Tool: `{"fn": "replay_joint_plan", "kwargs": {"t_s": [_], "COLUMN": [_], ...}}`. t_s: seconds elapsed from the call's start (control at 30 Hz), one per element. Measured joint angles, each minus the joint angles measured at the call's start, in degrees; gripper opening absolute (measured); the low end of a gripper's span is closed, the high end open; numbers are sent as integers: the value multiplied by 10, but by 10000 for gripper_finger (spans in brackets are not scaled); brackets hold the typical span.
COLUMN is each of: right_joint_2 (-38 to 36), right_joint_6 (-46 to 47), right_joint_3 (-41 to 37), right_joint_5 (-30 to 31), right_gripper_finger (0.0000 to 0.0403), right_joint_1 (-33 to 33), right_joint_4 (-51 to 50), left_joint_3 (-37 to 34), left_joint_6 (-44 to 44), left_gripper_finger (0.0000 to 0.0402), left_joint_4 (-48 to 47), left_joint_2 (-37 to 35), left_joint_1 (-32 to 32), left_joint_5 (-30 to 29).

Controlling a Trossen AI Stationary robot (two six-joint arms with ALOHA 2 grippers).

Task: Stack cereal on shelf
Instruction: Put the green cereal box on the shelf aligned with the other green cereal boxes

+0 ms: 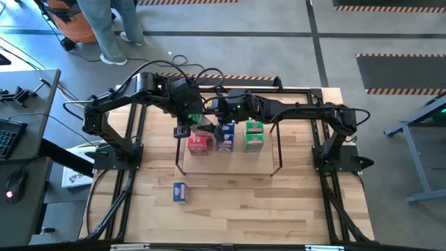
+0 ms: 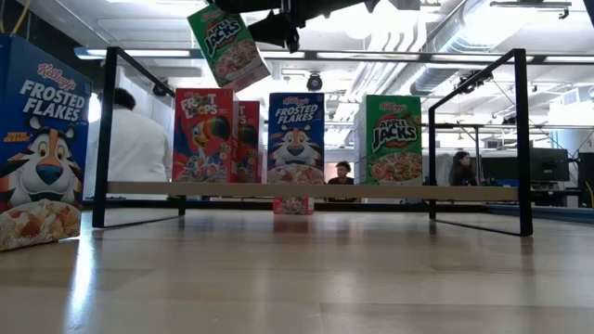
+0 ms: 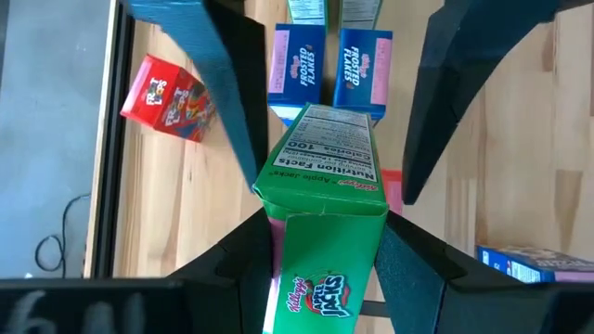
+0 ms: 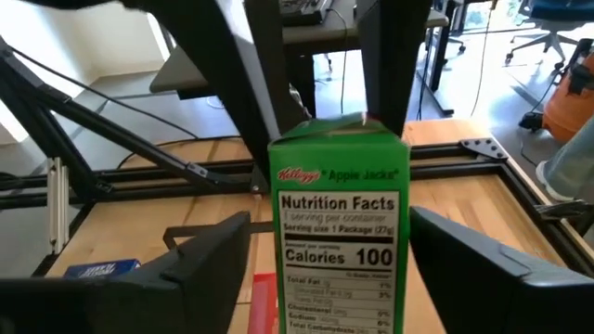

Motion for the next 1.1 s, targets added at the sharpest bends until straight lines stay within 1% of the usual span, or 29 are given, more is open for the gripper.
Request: {"fn": "replay_joint_plan", "kwargs": {"t_s": [0.2, 0.33, 0.53, 0.77, 0.9, 1.0, 1.1], "right_joint_2": [0, -1, -2, -20, -33, -49, -46], "right_joint_6": [0, -4, -16, -31, -46, -50, -48], "right_joint_3": [0, 0, 2, 4, 0, 1, 1], "right_joint_5": [1, -3, -16, -21, -30, -32, -32], "right_gripper_finger": [212, 183, 172, 172, 172, 172, 172], "right_joint_1": [0, 0, 0, 0, 1, 2, 1], "right_joint_4": [0, 0, 13, 16, -10, -6, -14], "left_joint_3": [0, 0, -1, -3, -46, -108, -167], "left_joint_6": [-4, -10, -13, -30, -32, -27, -22], "left_gripper_finger": [147, 148, 153, 170, 174, 174, 174], "left_joint_4": [3, 10, 27, 94, 163, 243, 293], "left_joint_2": [0, -1, -18, -65, -119, -157, -192], "left_joint_1": [0, 0, 0, -9, -21, -28, -31], "left_joint_5": [1, -1, -2, -2, -10, -9, -6]}}
